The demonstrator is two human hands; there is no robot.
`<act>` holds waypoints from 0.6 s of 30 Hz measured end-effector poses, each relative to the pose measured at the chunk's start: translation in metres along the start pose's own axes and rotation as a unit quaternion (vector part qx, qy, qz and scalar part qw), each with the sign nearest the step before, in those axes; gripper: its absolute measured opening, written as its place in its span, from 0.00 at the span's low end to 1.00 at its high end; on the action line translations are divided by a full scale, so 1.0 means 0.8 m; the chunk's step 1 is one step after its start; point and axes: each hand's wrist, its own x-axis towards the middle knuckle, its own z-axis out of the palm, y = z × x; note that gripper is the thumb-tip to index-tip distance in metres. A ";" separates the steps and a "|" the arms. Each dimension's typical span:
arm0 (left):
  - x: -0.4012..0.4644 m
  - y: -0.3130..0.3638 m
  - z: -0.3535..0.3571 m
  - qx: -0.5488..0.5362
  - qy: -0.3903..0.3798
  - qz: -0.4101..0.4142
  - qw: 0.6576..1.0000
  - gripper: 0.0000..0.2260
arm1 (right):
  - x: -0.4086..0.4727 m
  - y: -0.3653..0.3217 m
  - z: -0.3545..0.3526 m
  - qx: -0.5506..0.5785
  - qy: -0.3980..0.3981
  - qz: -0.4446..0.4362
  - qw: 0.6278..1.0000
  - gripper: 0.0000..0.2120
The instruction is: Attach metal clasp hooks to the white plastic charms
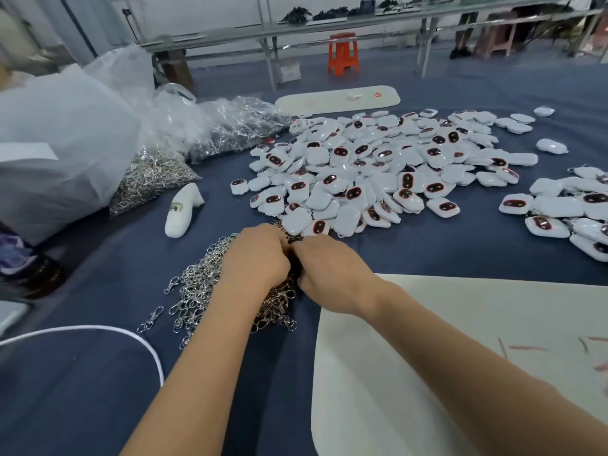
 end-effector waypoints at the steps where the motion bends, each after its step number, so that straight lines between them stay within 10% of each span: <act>1: 0.000 -0.002 0.000 -0.013 -0.001 -0.002 1.000 0.06 | 0.002 0.001 0.000 0.009 0.003 0.003 1.000 0.08; 12: 0.005 0.008 -0.003 -0.132 0.017 0.041 0.990 0.09 | -0.008 0.030 -0.015 0.237 0.096 0.051 0.965 0.04; 18: -0.005 0.092 0.027 -0.446 0.036 0.081 0.891 0.04 | -0.059 0.083 -0.051 0.357 0.209 0.136 0.900 0.05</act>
